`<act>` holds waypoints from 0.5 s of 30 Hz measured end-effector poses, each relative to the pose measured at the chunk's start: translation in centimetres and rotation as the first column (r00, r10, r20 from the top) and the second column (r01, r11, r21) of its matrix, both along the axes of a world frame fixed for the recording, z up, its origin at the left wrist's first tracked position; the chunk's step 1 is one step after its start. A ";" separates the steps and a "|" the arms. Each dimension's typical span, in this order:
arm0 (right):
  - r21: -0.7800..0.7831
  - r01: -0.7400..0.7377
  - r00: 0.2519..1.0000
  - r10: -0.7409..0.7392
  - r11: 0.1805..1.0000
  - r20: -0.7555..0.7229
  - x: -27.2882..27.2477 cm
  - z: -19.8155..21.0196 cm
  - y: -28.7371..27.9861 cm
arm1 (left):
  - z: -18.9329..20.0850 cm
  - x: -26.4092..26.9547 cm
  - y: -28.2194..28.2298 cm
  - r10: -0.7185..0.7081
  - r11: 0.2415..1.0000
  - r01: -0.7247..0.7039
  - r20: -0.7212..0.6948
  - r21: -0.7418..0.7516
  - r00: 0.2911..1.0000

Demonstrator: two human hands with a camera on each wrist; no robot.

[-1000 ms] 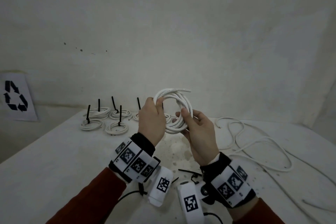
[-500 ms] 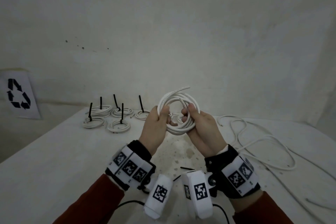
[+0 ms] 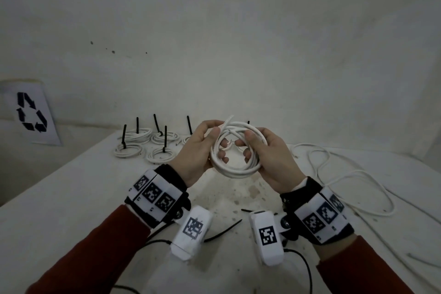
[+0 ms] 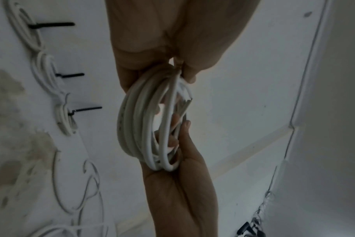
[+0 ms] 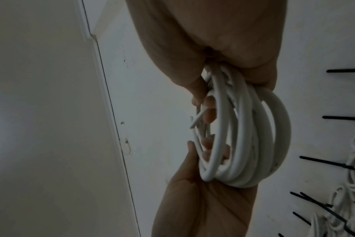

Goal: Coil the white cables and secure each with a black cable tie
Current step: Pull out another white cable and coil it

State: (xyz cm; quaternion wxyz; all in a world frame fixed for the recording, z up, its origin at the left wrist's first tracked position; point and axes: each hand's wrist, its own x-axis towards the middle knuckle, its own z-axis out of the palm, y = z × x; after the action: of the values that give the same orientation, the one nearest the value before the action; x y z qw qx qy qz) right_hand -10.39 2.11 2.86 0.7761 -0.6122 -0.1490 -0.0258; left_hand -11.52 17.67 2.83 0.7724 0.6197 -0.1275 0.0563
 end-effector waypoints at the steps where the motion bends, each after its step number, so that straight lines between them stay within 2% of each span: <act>1: 0.001 -0.010 1.000 0.010 1.000 0.002 -0.1 0.0 0.0 | -0.2 0.0 0.1 -0.003 1.000 0.003 0.010 -0.013 1.000; 6: 0.015 0.006 1.000 -0.006 1.000 -0.003 -0.3 -0.3 0.5 | -0.9 -0.2 0.7 -0.023 1.000 0.022 0.074 0.009 0.997; 15: 0.056 0.140 0.989 -0.137 0.989 -0.054 -0.7 -1.0 2.7 | -0.8 -0.4 2.0 -0.080 0.989 0.076 0.027 0.129 0.996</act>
State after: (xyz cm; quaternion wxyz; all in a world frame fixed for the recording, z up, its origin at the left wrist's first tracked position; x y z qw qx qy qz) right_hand -11.07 4.79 1.87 0.7938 -0.5981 -0.0858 -0.0691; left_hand -11.89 19.70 2.03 0.7304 0.6616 -0.1675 0.0277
